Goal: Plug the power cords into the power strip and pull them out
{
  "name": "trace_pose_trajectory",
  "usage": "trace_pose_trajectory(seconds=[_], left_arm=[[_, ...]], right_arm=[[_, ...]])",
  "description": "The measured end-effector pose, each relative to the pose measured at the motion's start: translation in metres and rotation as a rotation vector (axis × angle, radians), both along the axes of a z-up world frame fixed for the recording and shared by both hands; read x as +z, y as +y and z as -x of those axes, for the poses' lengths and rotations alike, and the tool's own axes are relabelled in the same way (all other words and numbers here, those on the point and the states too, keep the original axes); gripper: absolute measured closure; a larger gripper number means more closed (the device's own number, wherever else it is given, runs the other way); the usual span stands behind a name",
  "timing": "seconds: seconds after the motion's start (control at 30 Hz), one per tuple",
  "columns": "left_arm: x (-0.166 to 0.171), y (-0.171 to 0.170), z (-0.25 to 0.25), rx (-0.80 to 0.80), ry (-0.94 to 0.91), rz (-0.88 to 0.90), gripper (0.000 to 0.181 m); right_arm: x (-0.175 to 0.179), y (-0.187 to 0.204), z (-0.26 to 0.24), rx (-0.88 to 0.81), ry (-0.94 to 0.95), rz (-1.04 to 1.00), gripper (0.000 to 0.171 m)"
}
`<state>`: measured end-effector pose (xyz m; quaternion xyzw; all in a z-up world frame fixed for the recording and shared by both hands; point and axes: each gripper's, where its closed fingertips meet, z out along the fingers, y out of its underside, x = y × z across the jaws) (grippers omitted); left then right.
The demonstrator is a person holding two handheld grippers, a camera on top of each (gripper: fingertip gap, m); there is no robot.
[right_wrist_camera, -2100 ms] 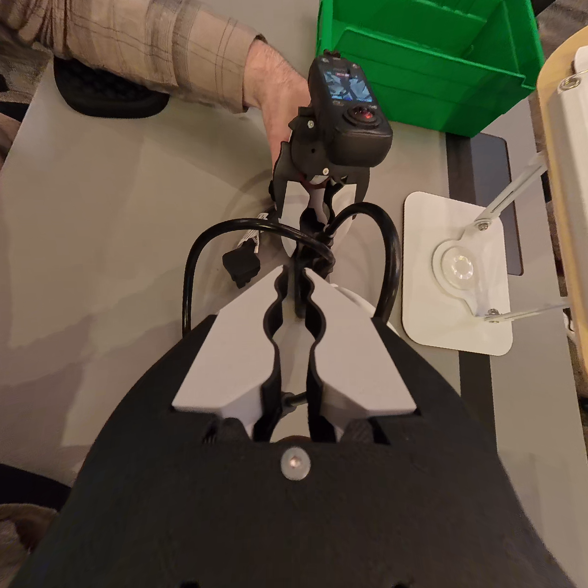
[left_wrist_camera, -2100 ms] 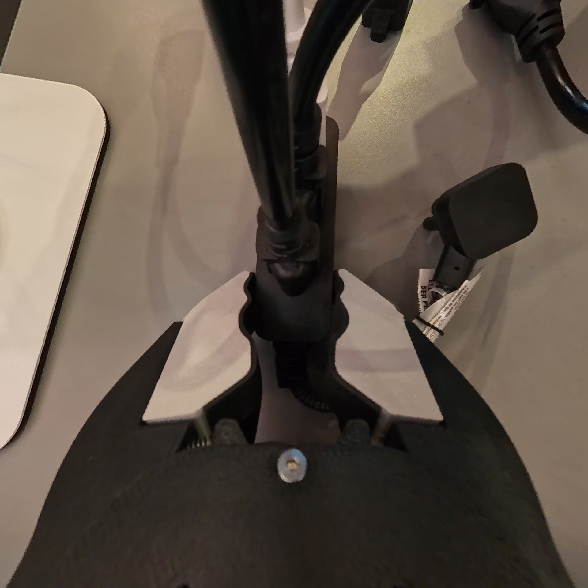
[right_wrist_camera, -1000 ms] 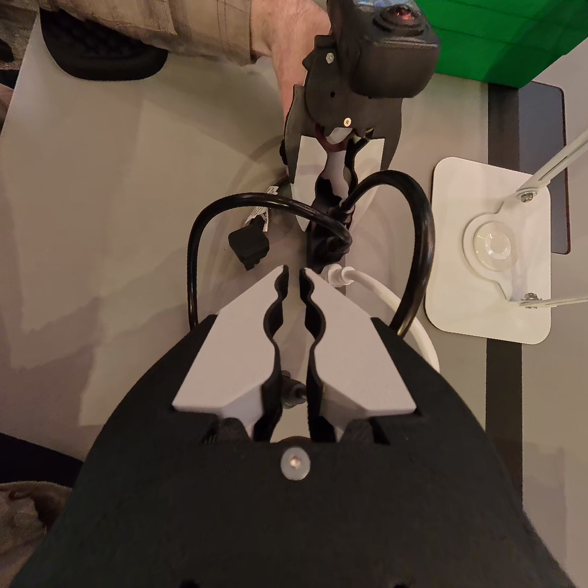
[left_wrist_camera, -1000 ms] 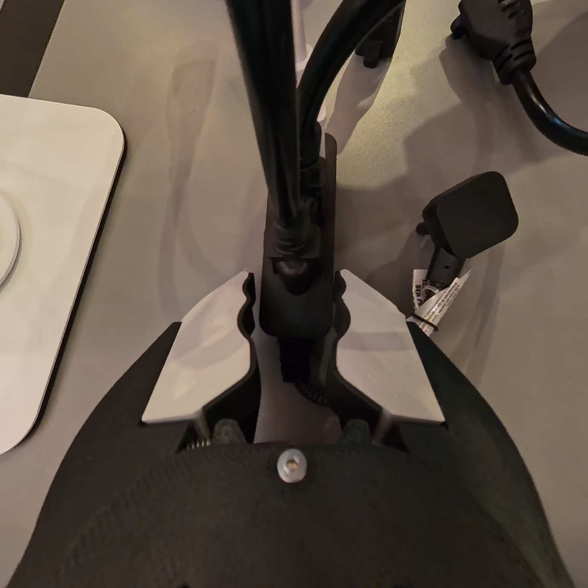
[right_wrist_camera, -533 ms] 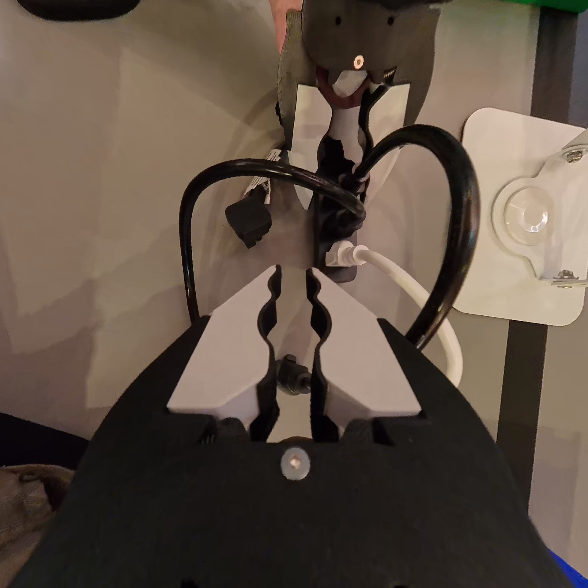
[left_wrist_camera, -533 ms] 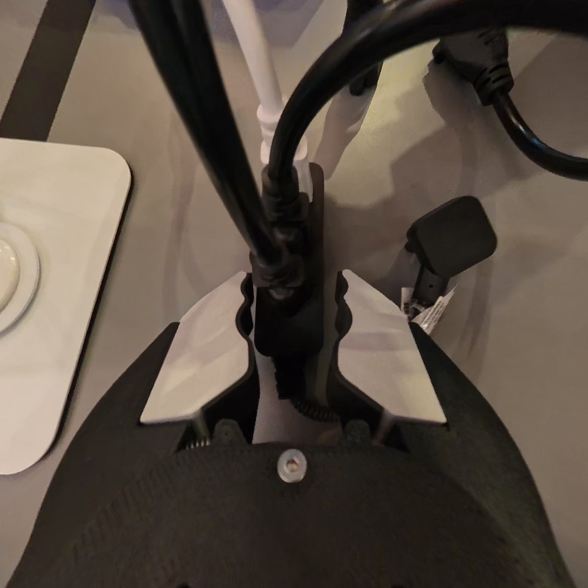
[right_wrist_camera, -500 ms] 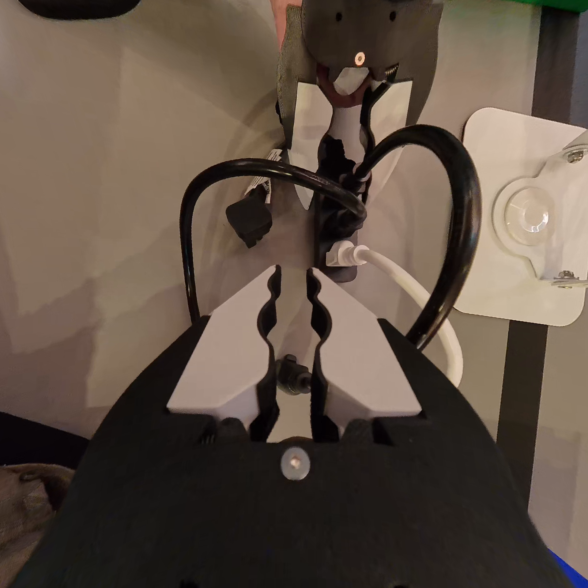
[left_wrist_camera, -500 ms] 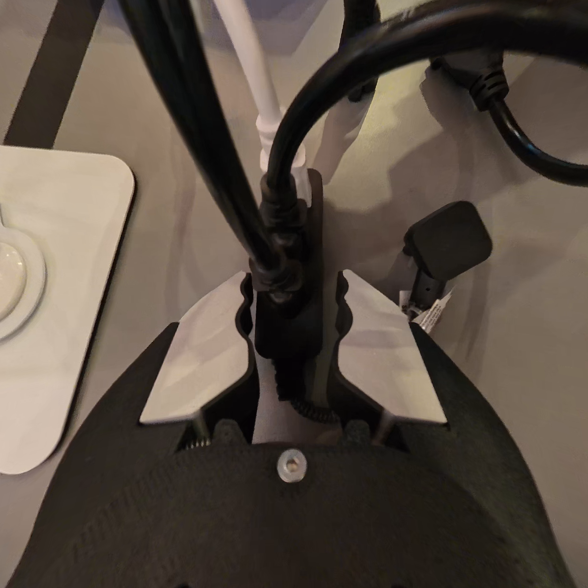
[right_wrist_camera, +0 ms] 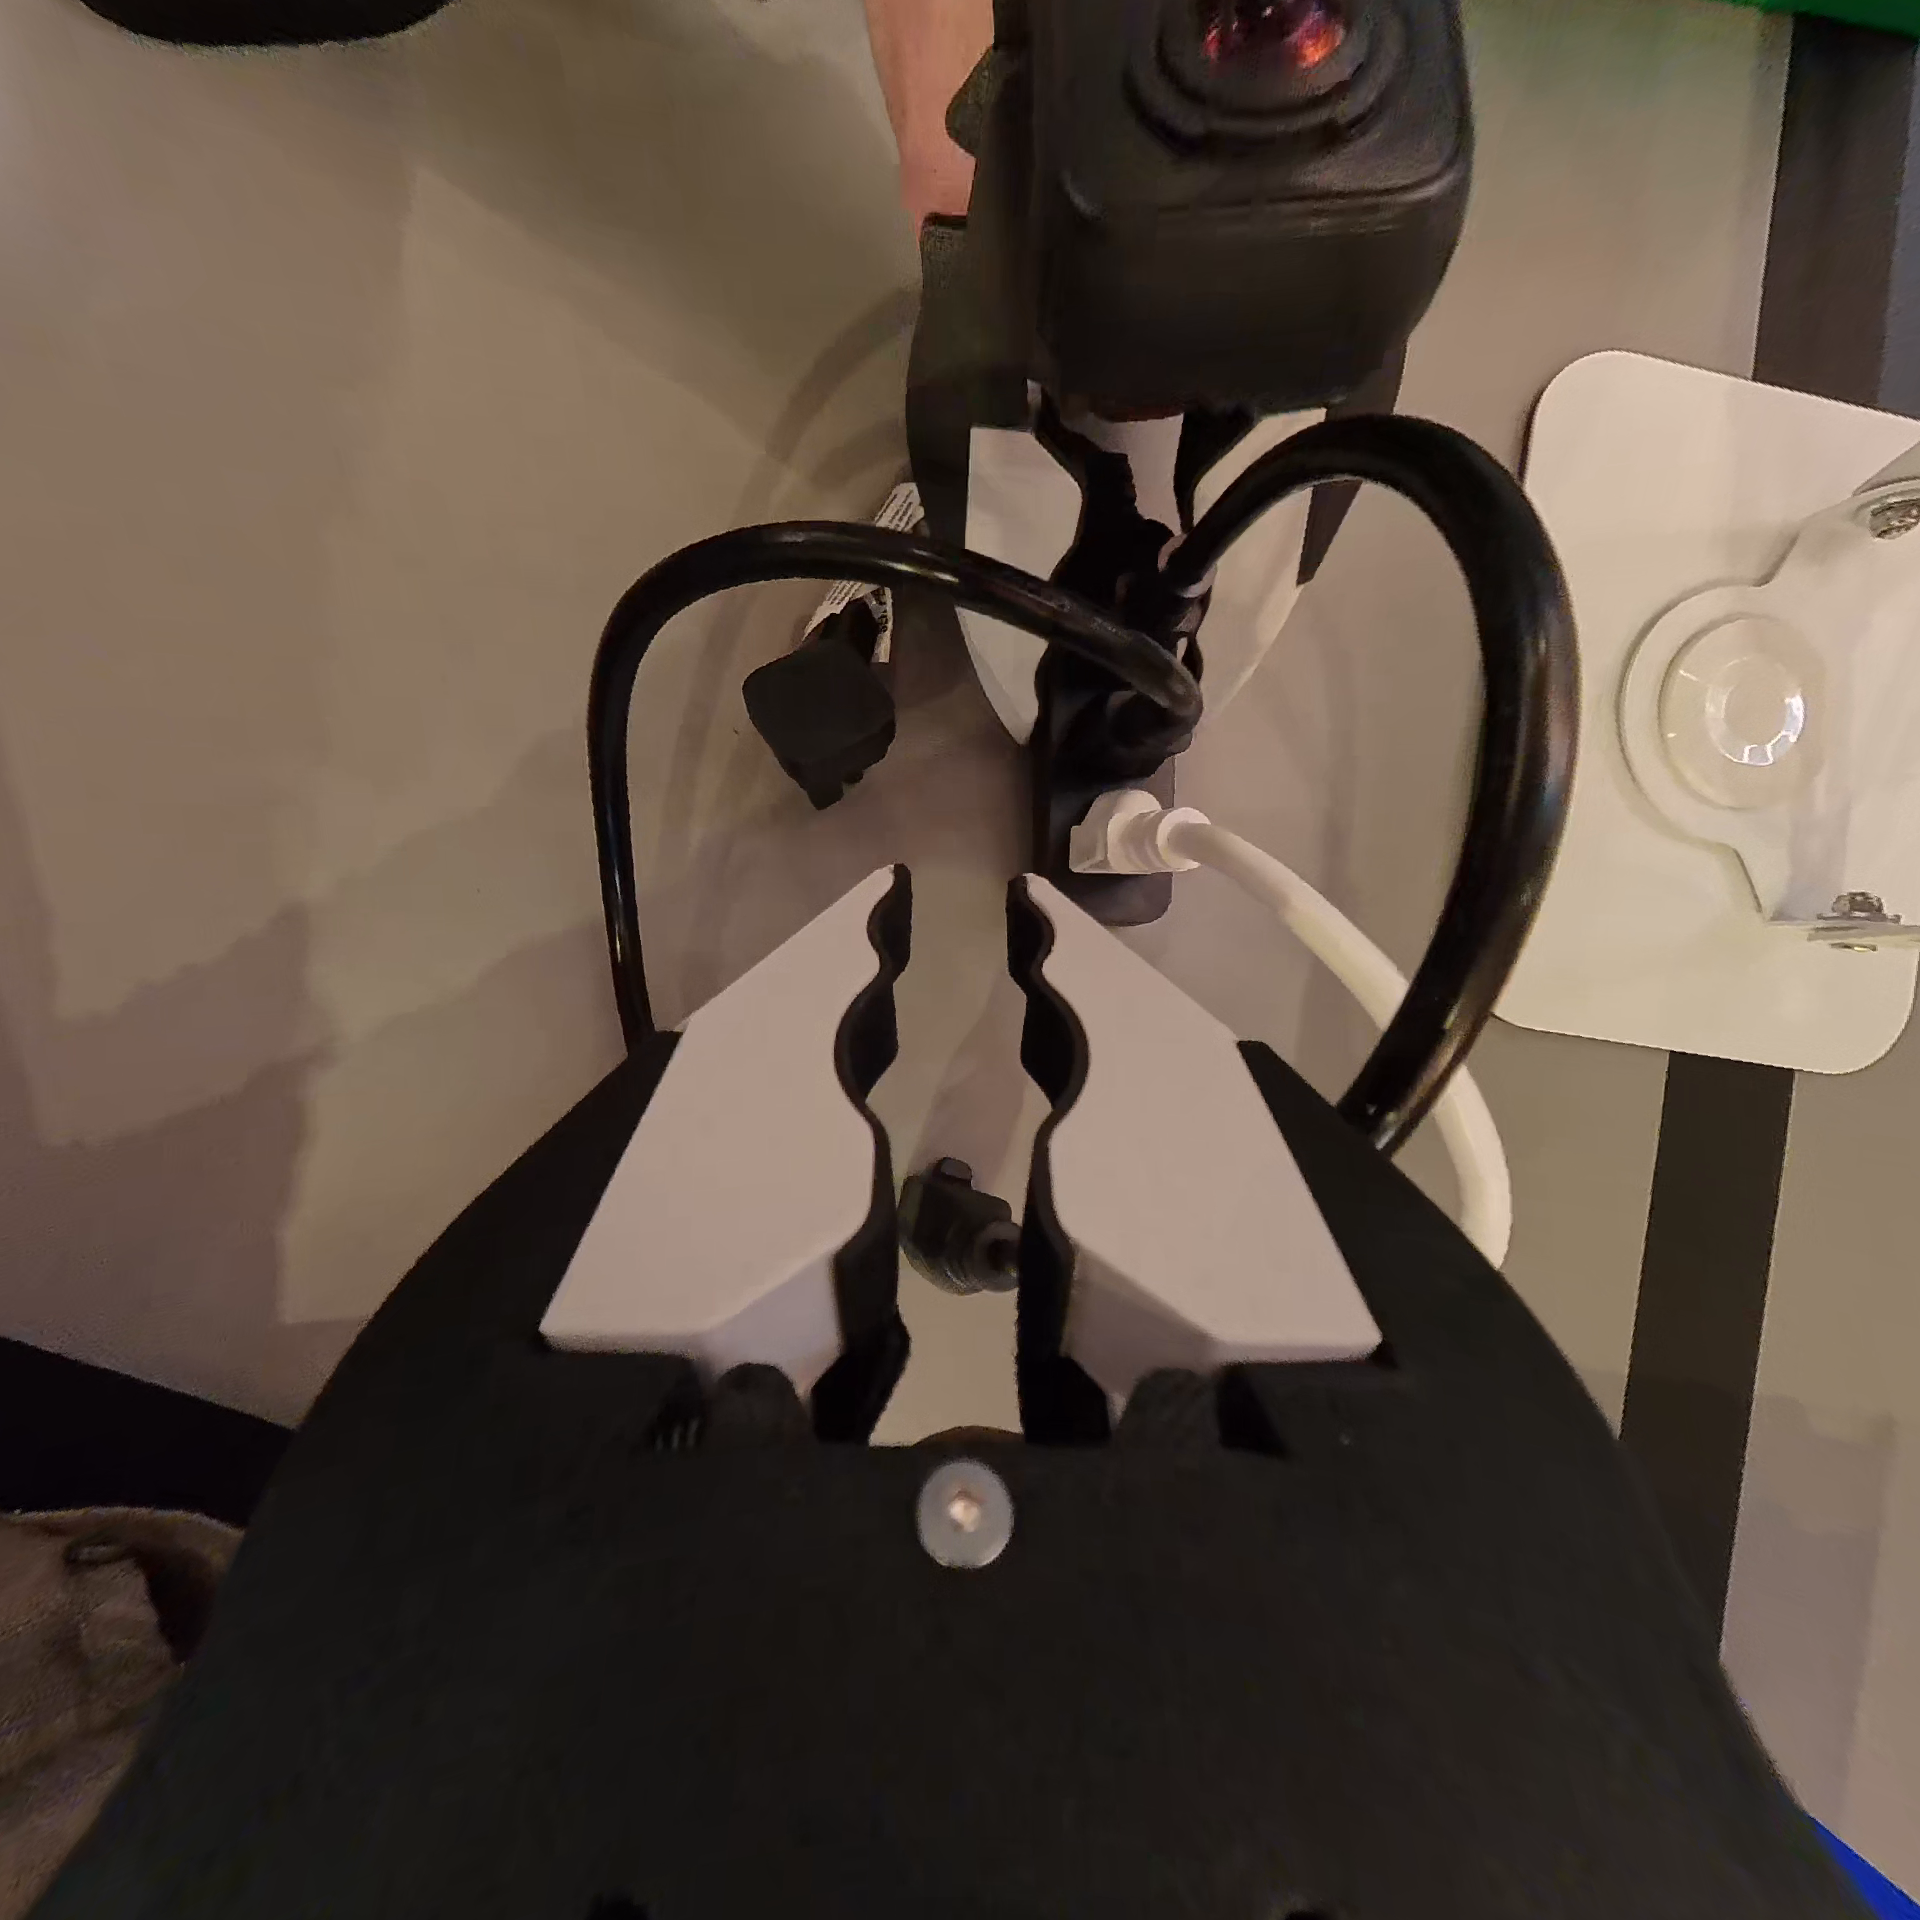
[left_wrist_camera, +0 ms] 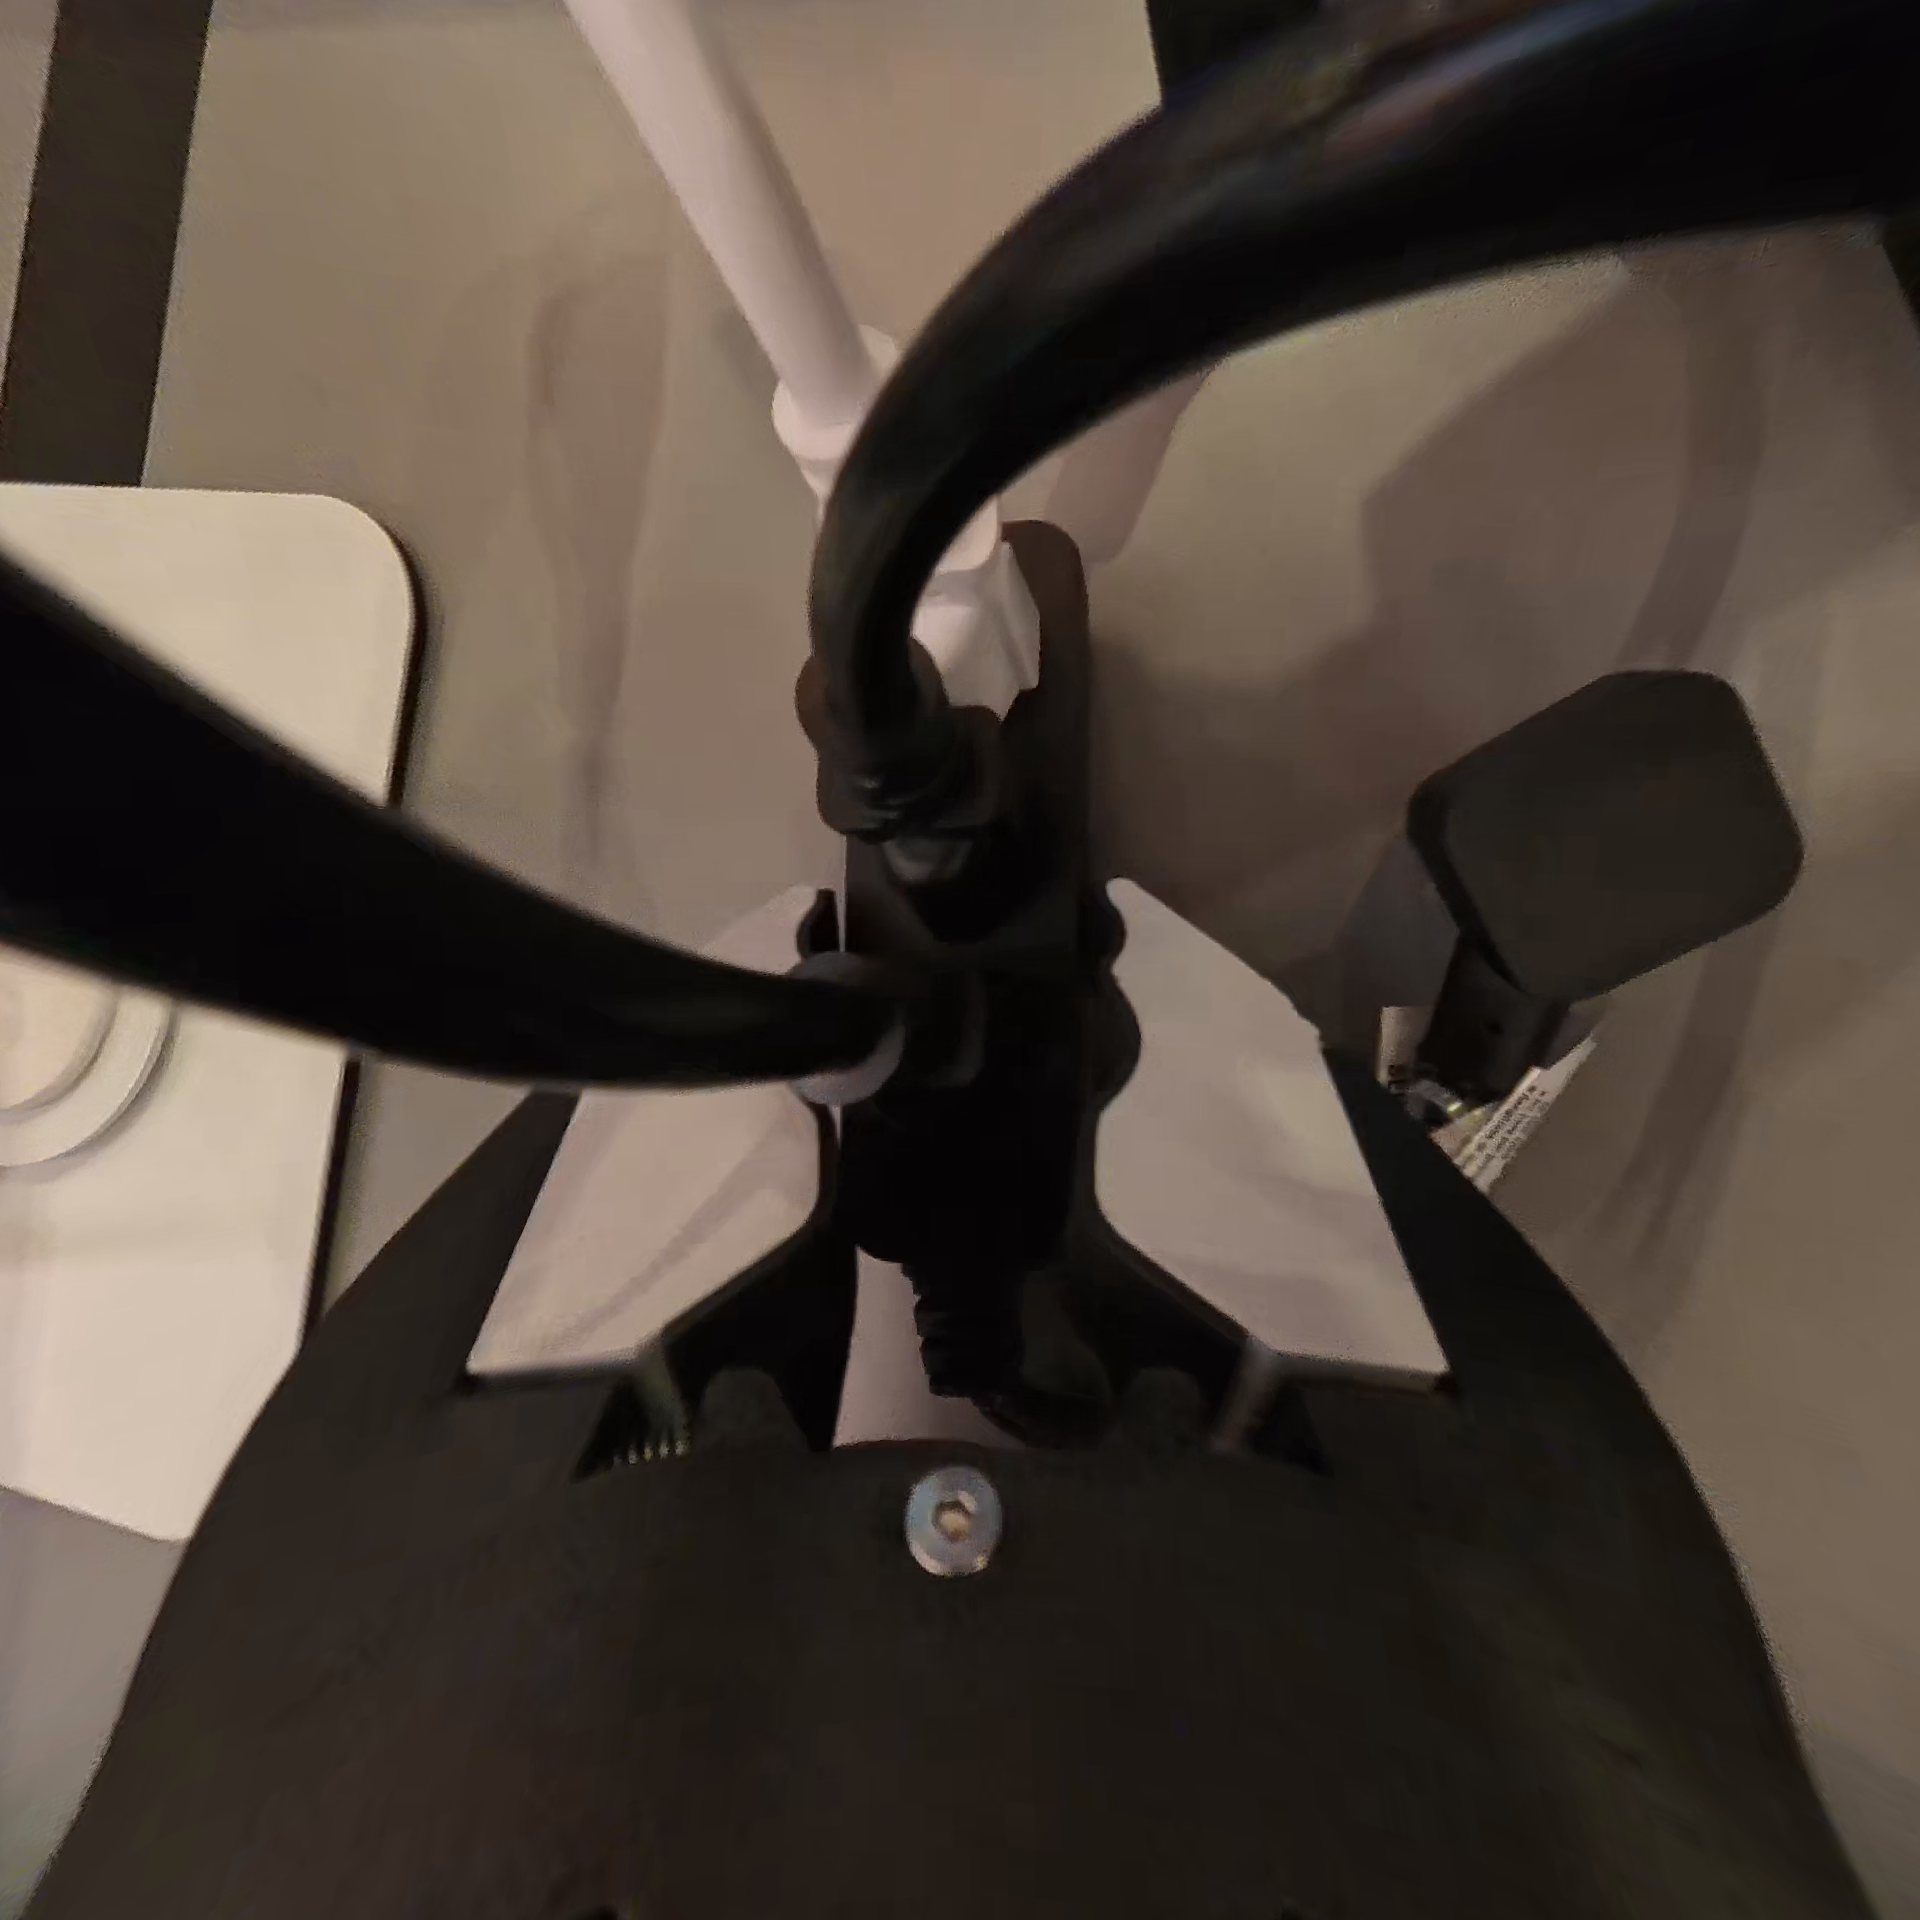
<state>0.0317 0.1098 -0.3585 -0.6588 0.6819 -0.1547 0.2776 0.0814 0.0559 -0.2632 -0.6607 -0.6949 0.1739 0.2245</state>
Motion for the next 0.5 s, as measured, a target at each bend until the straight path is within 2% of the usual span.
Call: trace_pose_trajectory(seconds=[0.2, 0.37, 0.5], left_arm=[[0.000, -0.006, 0.004, -0.019, 0.021, 0.022, 0.137], [0.000, -0.016, 0.015, -0.047, 0.050, 0.070, 0.139], [0.000, -0.023, 0.020, -0.076, 0.076, 0.089, 0.138]], right_arm=[[-0.005, -0.002, 0.002, 0.009, -0.019, 0.009, 0.155], [-0.023, -0.008, -0.002, 0.021, -0.117, 0.040, 0.157], [-0.020, -0.013, 0.004, 0.050, -0.094, 0.047, 0.157]])
